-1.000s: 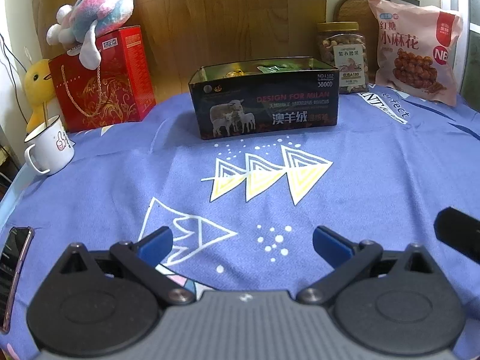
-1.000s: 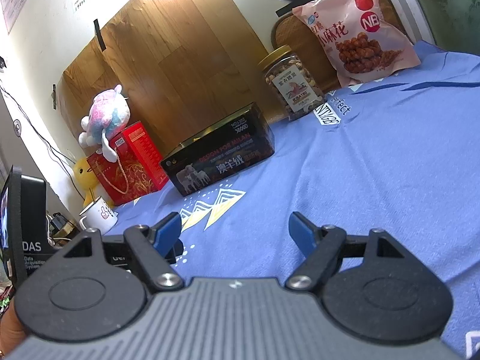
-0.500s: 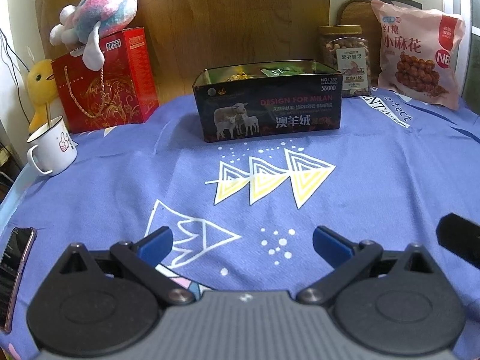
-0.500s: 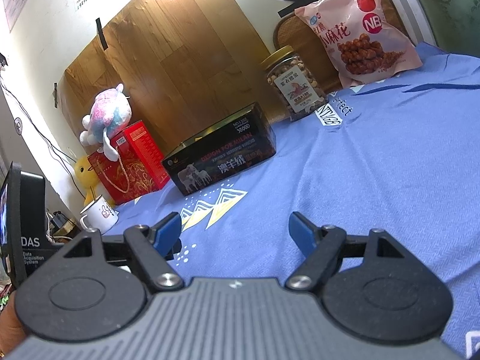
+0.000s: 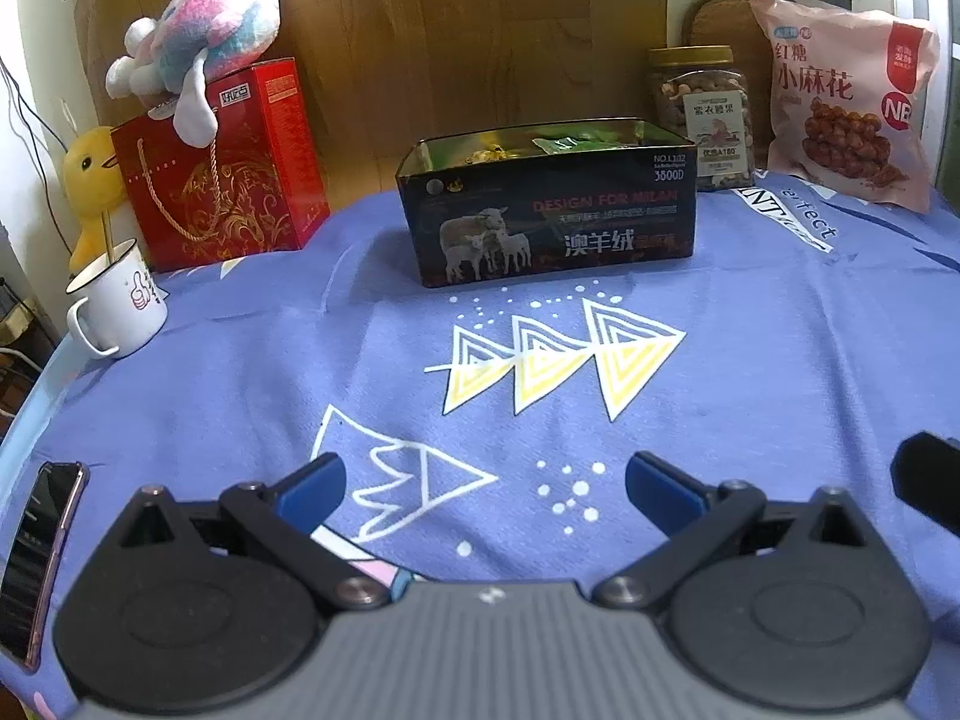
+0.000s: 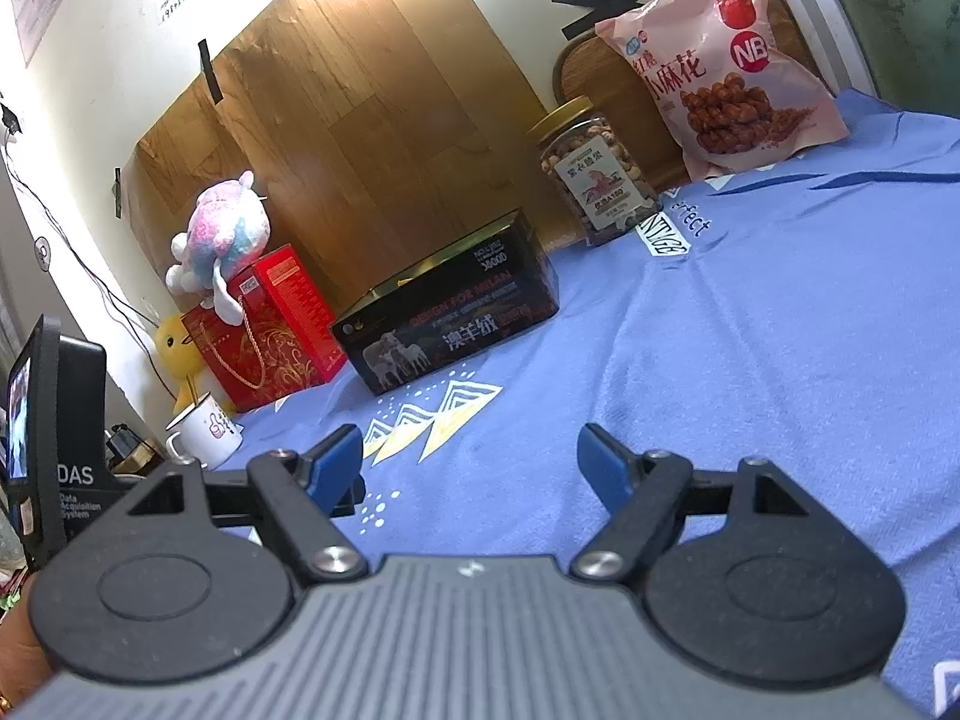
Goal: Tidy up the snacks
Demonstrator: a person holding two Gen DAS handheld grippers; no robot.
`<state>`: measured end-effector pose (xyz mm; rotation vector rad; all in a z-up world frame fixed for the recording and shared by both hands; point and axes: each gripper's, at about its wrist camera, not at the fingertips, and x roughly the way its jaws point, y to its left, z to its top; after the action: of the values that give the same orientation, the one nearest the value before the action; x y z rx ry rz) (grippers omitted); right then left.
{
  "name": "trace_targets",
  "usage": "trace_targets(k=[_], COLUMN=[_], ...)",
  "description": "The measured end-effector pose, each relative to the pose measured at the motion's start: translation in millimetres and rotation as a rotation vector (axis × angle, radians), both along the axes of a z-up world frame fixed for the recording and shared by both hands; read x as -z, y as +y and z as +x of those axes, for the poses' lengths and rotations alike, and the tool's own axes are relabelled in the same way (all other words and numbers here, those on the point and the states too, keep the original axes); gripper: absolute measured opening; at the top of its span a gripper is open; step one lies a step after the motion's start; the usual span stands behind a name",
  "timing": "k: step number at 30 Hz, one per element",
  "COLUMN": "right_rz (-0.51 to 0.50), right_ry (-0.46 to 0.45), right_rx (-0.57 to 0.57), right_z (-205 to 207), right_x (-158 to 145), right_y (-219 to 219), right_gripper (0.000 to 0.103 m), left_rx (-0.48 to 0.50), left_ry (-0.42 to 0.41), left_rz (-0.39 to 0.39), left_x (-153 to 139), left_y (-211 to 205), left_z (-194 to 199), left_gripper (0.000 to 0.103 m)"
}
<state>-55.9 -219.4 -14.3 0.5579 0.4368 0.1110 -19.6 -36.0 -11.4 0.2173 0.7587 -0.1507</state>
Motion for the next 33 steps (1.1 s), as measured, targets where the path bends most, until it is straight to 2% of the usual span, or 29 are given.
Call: trace_targets(k=[33], right_rz=[0.001], right_ry=[0.003], right_rx=[-0.002], right_z=[1.0], right_x=[0.9], right_y=[1.1], right_gripper=[0.081], left_rx=[0.022], left_ry=[0.004], left_rz=[-0.013], left_x=[-2.8], left_y=[-0.9], left_z=[-2.1], left_gripper=[0.103])
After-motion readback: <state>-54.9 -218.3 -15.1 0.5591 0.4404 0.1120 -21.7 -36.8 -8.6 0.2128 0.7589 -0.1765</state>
